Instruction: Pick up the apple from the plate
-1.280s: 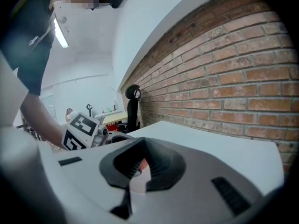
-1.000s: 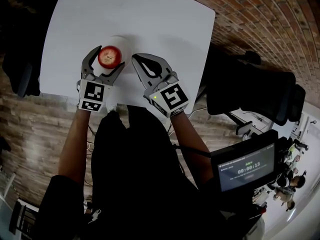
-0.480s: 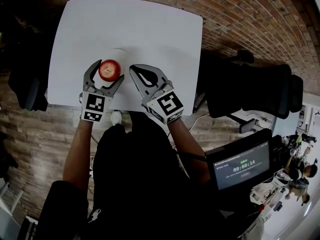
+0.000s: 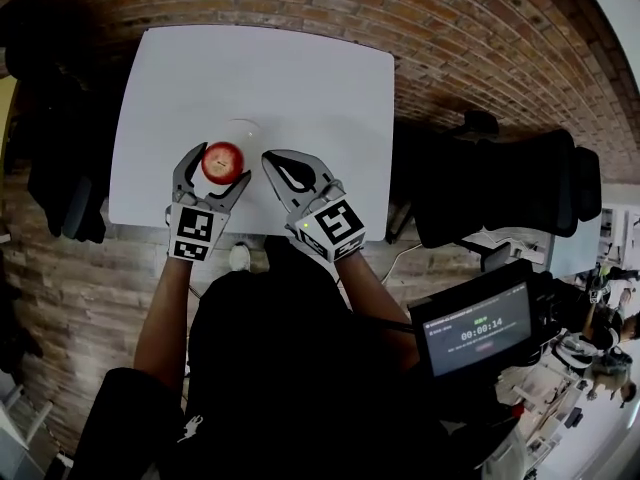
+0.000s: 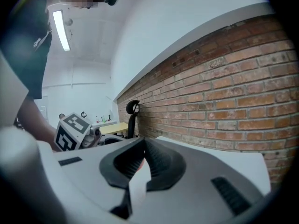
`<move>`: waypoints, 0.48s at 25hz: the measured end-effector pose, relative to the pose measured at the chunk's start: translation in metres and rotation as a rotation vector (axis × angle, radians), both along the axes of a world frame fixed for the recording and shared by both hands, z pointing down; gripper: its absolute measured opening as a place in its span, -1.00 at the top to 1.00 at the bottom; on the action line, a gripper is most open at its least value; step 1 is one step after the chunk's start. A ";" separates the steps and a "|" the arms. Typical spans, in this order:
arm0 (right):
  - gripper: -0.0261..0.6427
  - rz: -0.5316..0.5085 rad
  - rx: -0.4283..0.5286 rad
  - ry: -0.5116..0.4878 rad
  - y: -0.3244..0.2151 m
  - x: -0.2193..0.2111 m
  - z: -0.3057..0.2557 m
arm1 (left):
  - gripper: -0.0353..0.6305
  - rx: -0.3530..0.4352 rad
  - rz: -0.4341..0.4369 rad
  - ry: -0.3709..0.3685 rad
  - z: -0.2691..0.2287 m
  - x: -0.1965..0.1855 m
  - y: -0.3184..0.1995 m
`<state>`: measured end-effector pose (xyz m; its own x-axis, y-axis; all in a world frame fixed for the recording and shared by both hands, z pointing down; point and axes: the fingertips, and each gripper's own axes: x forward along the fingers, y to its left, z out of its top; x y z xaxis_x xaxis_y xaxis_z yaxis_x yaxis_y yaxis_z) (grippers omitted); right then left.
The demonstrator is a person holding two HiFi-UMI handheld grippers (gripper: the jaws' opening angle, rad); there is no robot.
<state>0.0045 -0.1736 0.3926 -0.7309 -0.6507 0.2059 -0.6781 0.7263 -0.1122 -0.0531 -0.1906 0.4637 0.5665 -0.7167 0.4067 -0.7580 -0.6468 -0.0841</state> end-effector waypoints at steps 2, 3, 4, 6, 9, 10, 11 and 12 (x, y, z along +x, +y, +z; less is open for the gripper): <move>0.91 0.006 0.000 0.001 0.003 0.001 -0.002 | -0.34 0.006 0.002 -0.001 -0.004 -0.002 0.003; 0.92 0.008 -0.001 0.003 0.005 0.001 -0.003 | -0.33 0.010 0.004 -0.002 -0.006 -0.002 0.004; 0.92 0.011 -0.002 0.005 0.007 0.002 -0.004 | -0.34 0.014 0.007 -0.004 -0.008 -0.002 0.005; 0.91 0.017 0.004 0.003 0.010 0.002 -0.008 | -0.34 0.024 0.014 -0.007 -0.013 -0.002 0.007; 0.91 0.025 0.020 -0.003 0.016 0.002 -0.017 | -0.34 0.036 0.025 -0.001 -0.023 -0.002 0.011; 0.91 0.027 0.027 -0.004 0.018 0.002 -0.020 | -0.33 0.042 0.029 0.001 -0.026 -0.002 0.012; 0.92 0.029 0.034 -0.004 0.020 0.003 -0.023 | -0.34 0.048 0.034 0.003 -0.030 -0.002 0.013; 0.91 0.032 0.038 -0.005 0.021 0.005 -0.025 | -0.34 0.053 0.039 0.005 -0.033 -0.001 0.014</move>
<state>0.0094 -0.1523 0.3675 -0.7104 -0.6813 0.1764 -0.7008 0.7079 -0.0884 -0.0537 -0.1763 0.4306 0.5963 -0.7145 0.3659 -0.7327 -0.6707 -0.1156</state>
